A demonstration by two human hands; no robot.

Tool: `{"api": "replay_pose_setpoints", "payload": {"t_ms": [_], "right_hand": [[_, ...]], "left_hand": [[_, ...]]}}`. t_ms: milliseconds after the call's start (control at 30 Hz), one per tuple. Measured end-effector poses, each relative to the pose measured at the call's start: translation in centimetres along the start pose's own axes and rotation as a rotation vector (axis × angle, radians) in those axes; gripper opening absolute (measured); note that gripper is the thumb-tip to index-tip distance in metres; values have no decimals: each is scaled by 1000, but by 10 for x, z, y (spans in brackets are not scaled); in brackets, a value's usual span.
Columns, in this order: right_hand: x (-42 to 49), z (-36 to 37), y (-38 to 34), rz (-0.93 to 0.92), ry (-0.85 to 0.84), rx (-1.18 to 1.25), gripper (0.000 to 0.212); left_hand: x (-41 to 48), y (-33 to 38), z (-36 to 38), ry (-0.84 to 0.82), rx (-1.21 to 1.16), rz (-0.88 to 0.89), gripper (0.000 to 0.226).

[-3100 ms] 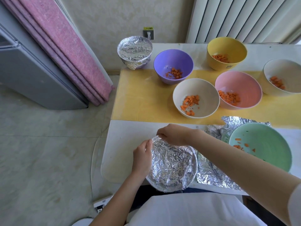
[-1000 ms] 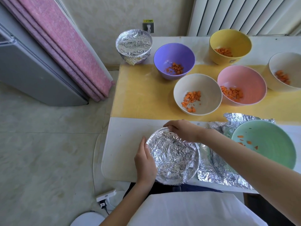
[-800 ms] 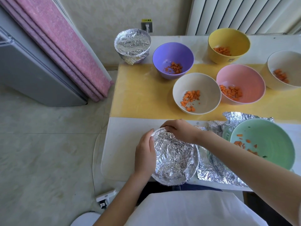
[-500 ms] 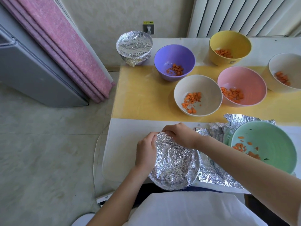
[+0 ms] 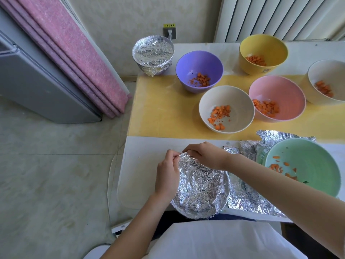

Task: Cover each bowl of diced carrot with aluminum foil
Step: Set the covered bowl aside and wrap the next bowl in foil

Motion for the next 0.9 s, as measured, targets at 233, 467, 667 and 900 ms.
{"api": "replay_pose_setpoints", "payload": {"t_ms": [233,467,667,900], "right_hand": [[-10,3,10,29,95,-39,24],[-9,0,7,-32,37,-50,27],[-10,-7,-3,-76,53,-40,29],[-7,-3,-2,-115,40,-55,26]], "left_hand": [[-5,3,-2,51,-15,-7,16],[-2,-1,-2,-62,-96,-48,19],[-1,7,-3,-59,-33,13,19],[-6,5,-5,-38,-12,27,19]]}}
Point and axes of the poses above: each hand's wrist, its own x-axis towards the middle knuckle, its own z-axis out of the palm, y = z × x, the point moved 3 cm from there along x, towards the middle knuckle, and after that the axes turned 2 degrees about -z, right-handed, at the moved point
